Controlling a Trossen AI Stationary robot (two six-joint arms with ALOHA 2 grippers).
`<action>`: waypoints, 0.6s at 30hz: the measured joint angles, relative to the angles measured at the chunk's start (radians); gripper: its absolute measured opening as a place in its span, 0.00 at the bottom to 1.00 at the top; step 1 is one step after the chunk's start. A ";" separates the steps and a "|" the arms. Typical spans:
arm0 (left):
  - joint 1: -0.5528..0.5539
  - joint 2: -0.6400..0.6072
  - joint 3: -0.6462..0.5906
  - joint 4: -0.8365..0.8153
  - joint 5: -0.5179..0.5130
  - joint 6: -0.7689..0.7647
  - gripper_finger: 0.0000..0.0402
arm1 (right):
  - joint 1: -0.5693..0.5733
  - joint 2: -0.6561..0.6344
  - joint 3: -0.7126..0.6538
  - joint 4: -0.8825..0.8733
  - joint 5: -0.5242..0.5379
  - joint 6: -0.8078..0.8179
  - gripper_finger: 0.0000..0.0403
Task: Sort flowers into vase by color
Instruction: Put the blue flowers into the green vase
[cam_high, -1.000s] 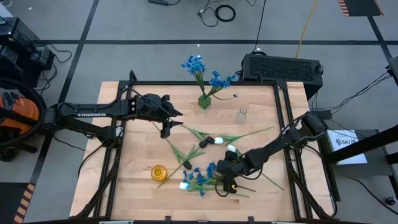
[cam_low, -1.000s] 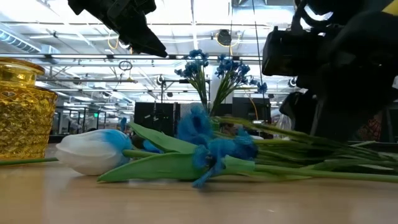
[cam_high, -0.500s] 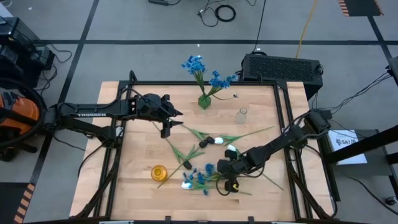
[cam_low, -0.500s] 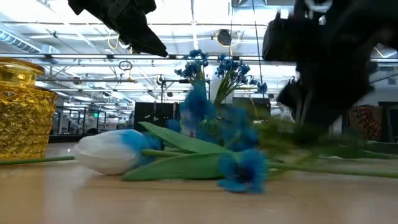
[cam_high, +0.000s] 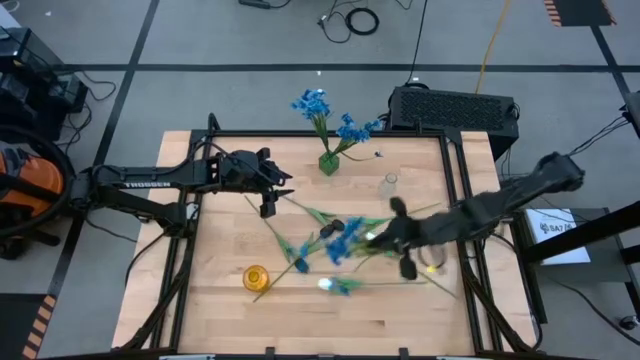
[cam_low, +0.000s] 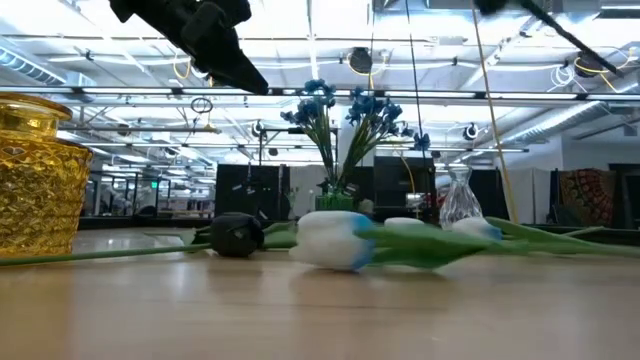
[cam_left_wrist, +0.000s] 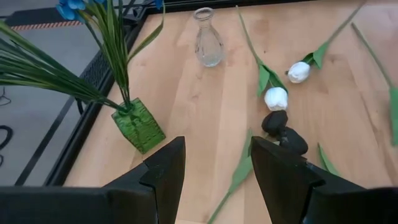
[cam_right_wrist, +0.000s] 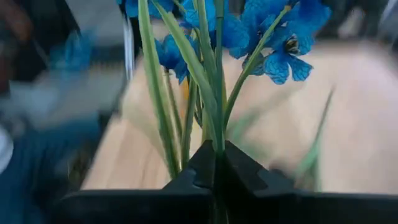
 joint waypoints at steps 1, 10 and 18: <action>0.000 0.000 0.000 0.000 0.000 -0.001 0.47 | -0.001 -0.028 0.001 0.030 0.008 -0.037 0.01; -0.004 0.000 0.000 0.074 0.086 -0.013 0.47 | -0.009 -0.065 0.001 0.241 0.110 -0.256 0.01; -0.074 0.006 0.000 0.410 0.161 -0.058 0.47 | -0.087 0.020 0.001 0.632 0.192 -0.419 0.01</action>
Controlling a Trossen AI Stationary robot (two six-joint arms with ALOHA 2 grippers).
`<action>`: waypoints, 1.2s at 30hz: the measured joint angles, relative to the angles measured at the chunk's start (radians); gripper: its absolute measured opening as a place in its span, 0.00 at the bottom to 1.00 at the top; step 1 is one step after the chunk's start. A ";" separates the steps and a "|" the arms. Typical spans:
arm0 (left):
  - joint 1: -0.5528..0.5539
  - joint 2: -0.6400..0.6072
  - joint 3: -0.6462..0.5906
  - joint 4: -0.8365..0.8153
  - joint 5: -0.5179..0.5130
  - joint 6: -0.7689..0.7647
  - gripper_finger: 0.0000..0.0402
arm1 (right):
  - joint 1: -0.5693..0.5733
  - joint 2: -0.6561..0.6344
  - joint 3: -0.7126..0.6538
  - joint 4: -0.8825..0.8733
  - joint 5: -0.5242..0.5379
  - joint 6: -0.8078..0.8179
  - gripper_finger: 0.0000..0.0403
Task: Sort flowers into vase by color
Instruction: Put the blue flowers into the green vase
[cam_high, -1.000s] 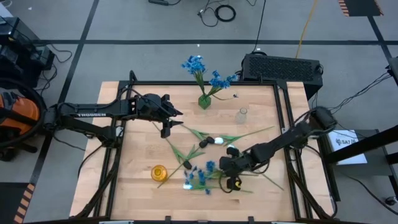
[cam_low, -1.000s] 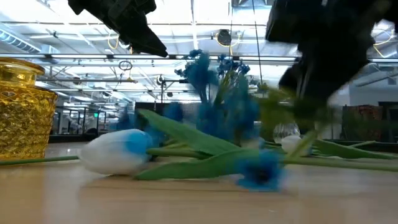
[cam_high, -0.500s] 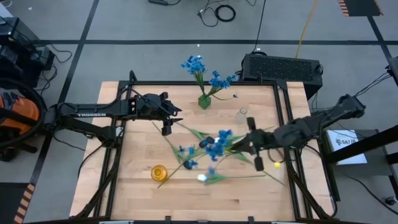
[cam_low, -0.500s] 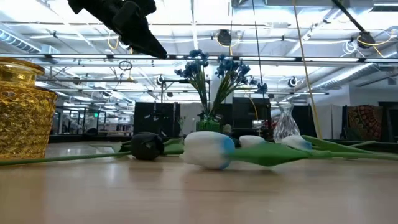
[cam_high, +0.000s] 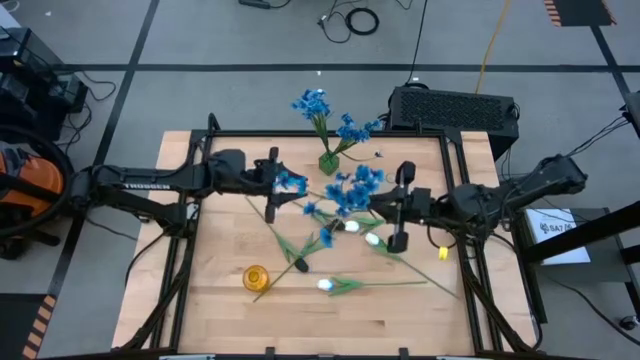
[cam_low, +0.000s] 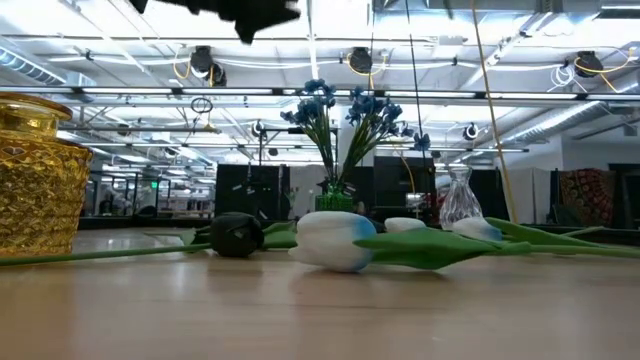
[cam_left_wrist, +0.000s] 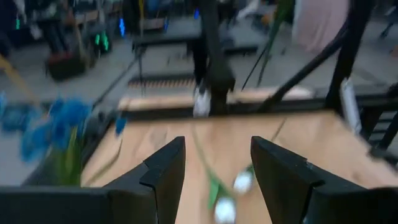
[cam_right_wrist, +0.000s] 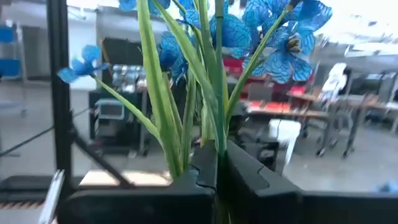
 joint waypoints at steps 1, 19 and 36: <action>-0.015 0.007 0.000 0.036 0.000 0.000 0.47 | -0.008 0.018 0.000 0.031 -0.002 -0.016 0.02; -0.137 0.219 0.000 0.488 0.000 -0.002 0.58 | -0.083 0.176 -0.001 0.216 -0.006 -0.029 0.02; -0.143 0.400 0.084 0.707 -0.033 -0.026 0.75 | -0.103 0.188 -0.001 0.203 -0.011 -0.022 0.02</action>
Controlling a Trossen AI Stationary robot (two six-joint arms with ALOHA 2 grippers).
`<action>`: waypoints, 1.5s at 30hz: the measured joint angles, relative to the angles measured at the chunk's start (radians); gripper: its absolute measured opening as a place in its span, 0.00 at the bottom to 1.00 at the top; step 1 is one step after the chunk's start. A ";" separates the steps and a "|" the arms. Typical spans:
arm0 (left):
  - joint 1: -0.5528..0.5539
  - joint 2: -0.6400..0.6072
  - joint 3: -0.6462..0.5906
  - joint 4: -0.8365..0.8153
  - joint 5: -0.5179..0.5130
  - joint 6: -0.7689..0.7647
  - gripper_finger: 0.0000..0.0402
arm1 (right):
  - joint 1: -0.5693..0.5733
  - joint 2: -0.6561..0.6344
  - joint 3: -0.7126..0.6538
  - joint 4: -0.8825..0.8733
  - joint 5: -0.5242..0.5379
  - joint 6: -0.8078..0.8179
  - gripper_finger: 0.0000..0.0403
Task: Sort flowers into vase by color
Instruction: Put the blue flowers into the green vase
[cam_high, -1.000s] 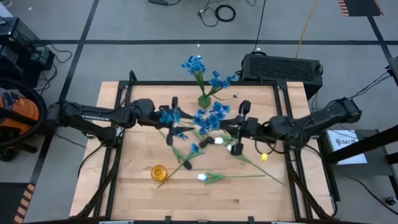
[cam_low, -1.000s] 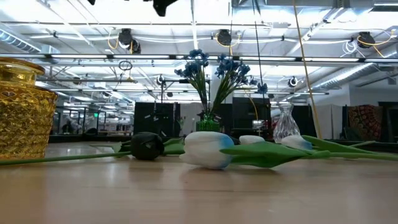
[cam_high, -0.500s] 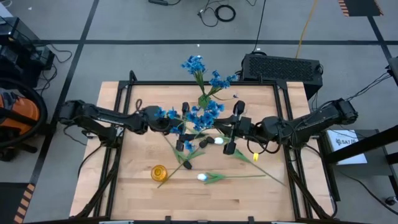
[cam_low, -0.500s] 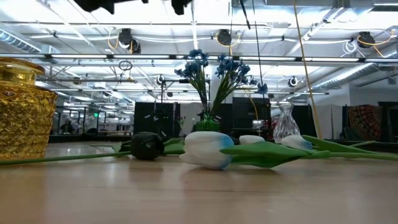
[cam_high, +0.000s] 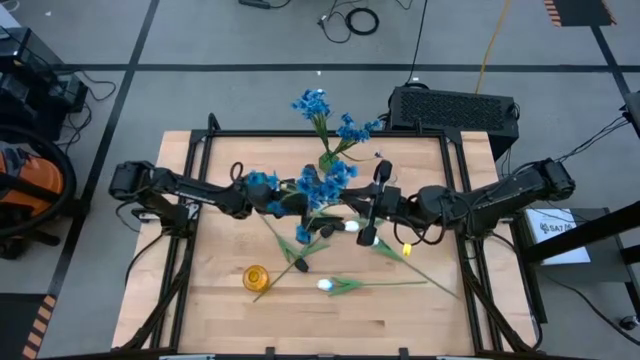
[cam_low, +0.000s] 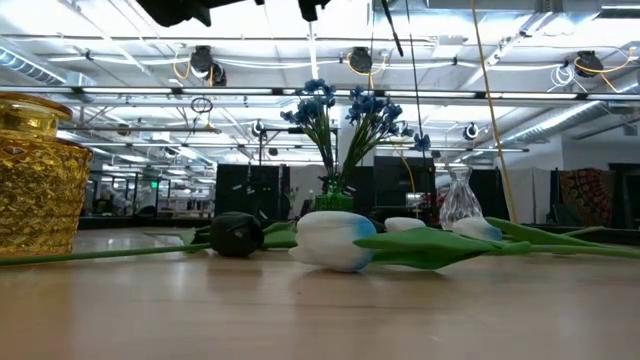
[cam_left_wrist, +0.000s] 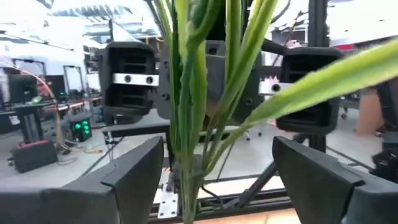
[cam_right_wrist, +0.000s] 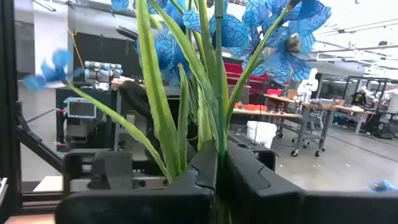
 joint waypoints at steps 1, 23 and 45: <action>0.001 0.001 0.003 -0.001 -0.012 0.000 0.75 | -0.001 0.000 0.000 0.001 -0.008 0.004 0.02; 0.060 0.000 0.009 -0.027 0.088 0.000 0.19 | -0.001 -0.001 0.000 -0.060 -0.008 0.031 0.02; 0.234 -0.180 -0.008 -0.475 0.189 0.054 0.04 | 0.002 -0.246 0.001 -0.560 0.104 0.169 0.46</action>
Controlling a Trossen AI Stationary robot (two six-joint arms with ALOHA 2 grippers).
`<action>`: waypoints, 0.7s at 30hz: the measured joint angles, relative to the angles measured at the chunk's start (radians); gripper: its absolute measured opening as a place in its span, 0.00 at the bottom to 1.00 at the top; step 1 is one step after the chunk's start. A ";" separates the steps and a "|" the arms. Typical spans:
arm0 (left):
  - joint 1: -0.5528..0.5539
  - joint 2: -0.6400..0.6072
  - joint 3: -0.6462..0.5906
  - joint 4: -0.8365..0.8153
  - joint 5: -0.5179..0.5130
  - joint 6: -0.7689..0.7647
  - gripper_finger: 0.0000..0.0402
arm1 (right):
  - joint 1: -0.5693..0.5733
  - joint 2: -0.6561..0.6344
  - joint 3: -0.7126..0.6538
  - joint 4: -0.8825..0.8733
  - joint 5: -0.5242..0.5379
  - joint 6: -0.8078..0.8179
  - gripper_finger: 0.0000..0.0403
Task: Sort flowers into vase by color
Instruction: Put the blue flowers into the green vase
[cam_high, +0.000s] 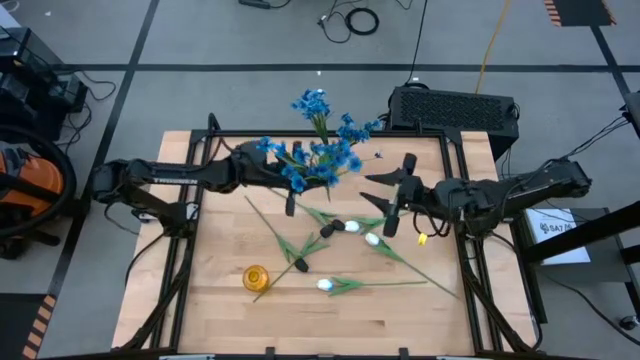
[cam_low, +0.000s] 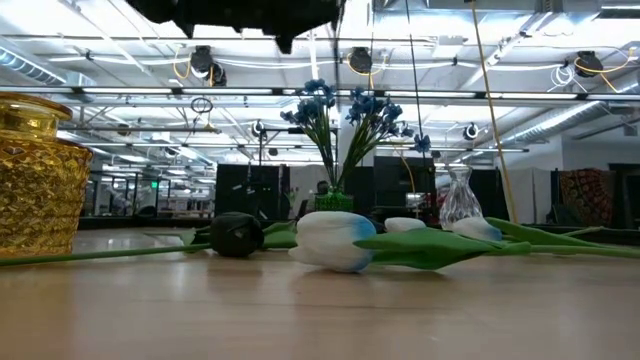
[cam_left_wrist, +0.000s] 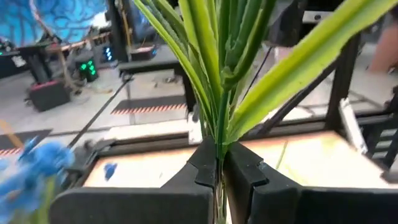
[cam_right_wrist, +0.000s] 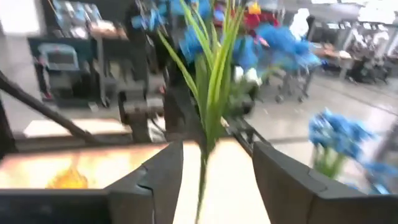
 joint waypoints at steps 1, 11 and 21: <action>0.015 -0.008 -0.009 0.000 0.000 0.007 0.04 | 0.000 -0.011 0.000 -0.042 0.019 0.009 0.47; 0.211 0.062 -0.120 0.280 -0.045 -0.012 0.04 | -0.010 -0.037 0.000 -0.188 0.119 0.038 0.48; 0.241 0.229 -0.124 0.483 -0.155 0.015 0.04 | -0.036 -0.037 0.000 -0.189 0.117 0.041 0.48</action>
